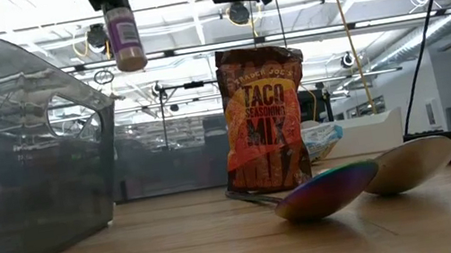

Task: Pick & Place Food Item
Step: Put the purple seasoning bottle into the bottom black bin

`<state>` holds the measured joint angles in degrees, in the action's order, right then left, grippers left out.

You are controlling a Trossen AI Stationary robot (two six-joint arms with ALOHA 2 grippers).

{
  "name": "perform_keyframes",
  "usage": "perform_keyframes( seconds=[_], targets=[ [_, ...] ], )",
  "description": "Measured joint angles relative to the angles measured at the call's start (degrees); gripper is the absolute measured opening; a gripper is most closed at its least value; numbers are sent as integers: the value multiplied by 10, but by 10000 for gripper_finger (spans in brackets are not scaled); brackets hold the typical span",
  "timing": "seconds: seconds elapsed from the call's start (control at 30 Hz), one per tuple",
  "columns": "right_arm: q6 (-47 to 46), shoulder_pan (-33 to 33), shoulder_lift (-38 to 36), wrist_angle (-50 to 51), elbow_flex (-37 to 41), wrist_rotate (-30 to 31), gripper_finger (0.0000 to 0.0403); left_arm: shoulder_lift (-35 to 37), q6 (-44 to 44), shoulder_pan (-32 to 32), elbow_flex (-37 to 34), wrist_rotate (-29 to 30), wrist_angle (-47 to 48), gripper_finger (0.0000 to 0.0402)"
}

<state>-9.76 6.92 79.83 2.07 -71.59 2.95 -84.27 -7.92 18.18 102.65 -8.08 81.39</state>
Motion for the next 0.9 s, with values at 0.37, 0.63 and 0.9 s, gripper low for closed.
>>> perform_keyframes(
  seconds=[0.37,0.63,0.9],
  targets=[
    [-16,0,0,50,0,2,325,0,79,-83,0,1,56,208],
    [-37,-4,0,62,0,4,325,0,150,-201,0,6,79,208],
    [-62,-31,0,61,0,77,325,0,244,-329,0,31,77,208]
  ],
)
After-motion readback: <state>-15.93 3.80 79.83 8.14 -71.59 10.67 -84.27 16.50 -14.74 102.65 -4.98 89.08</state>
